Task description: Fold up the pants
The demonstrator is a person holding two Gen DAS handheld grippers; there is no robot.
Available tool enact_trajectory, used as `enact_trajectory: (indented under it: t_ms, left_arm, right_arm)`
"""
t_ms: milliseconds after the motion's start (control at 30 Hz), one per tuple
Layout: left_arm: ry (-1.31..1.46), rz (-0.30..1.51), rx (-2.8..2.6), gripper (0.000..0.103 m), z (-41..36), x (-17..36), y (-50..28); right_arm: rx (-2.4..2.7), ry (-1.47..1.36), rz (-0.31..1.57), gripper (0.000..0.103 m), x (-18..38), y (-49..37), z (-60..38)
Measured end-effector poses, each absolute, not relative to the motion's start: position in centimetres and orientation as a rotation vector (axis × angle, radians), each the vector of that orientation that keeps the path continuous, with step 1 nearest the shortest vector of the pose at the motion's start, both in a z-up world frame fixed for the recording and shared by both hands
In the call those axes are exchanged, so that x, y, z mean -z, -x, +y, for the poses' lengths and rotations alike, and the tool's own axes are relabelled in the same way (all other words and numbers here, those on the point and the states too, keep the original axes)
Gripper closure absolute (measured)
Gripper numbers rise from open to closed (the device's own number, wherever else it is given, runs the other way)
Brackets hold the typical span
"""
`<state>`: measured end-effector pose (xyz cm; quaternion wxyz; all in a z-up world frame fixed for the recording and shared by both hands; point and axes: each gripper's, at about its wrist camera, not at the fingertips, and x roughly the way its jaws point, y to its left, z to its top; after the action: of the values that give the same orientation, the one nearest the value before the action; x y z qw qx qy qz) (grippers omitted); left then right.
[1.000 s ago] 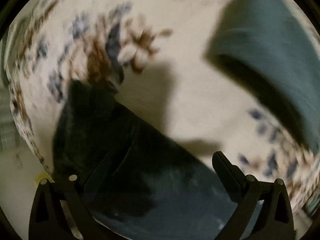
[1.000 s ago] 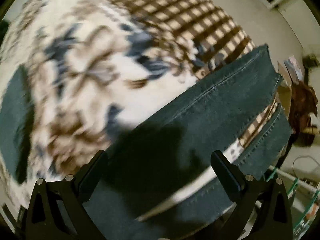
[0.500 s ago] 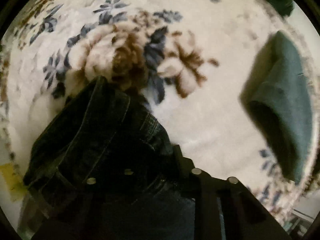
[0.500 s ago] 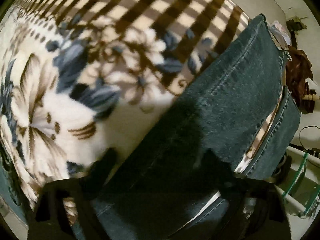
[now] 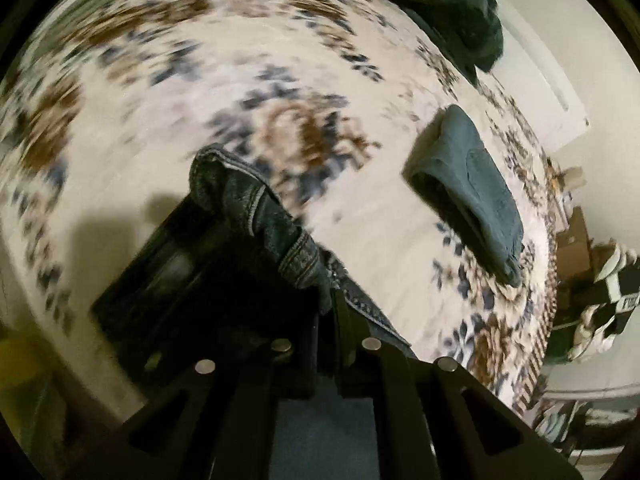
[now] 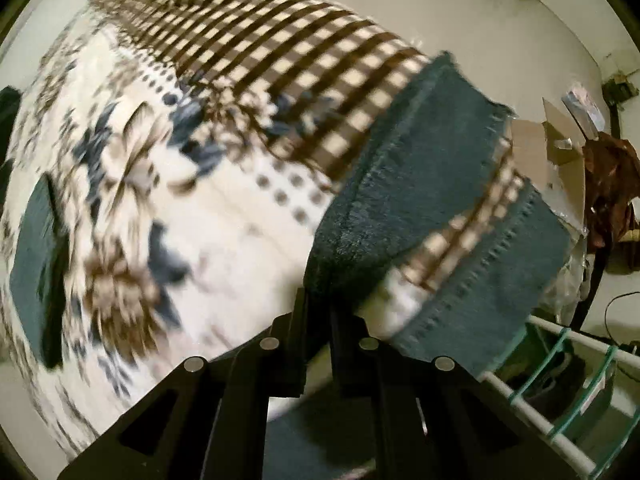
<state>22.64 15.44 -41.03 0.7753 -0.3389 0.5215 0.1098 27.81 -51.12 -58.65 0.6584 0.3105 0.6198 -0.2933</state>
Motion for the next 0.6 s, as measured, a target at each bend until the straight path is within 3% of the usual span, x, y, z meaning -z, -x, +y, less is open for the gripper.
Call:
enact_trajectory:
  t_ms: [200, 367, 500, 533, 600]
  left_arm:
    - [0.768, 1.184, -0.325, 0.099, 16.1, 46.9, -16.4]
    - [0.748, 1.253, -0.387, 0.099, 16.9, 52.7, -14.2]
    - [0.739, 1.274, -0.364, 0.095, 16.9, 52.8, -14.6]
    - [0.727, 1.291, -0.358, 0.093, 16.7, 52.6, -14.8]
    - [0.681, 1.323, -0.352, 0.08, 16.3, 51.9, -15.1]
  right_arm:
    - [0.618, -0.665, 1.447, 0.094, 56.5, -19.2, -50.1]
    - [0.622, -0.672, 1.545, 0.095, 61.3, -14.0, -49.8]
    - [0.599, -0.74, 1.585, 0.093, 65.0, -11.7, -50.5]
    - [0.587, -0.773, 1.582, 0.09, 65.3, -11.2, -50.9]
    - [0.584, -0.782, 1.57, 0.055, 64.8, -10.7, -51.8]
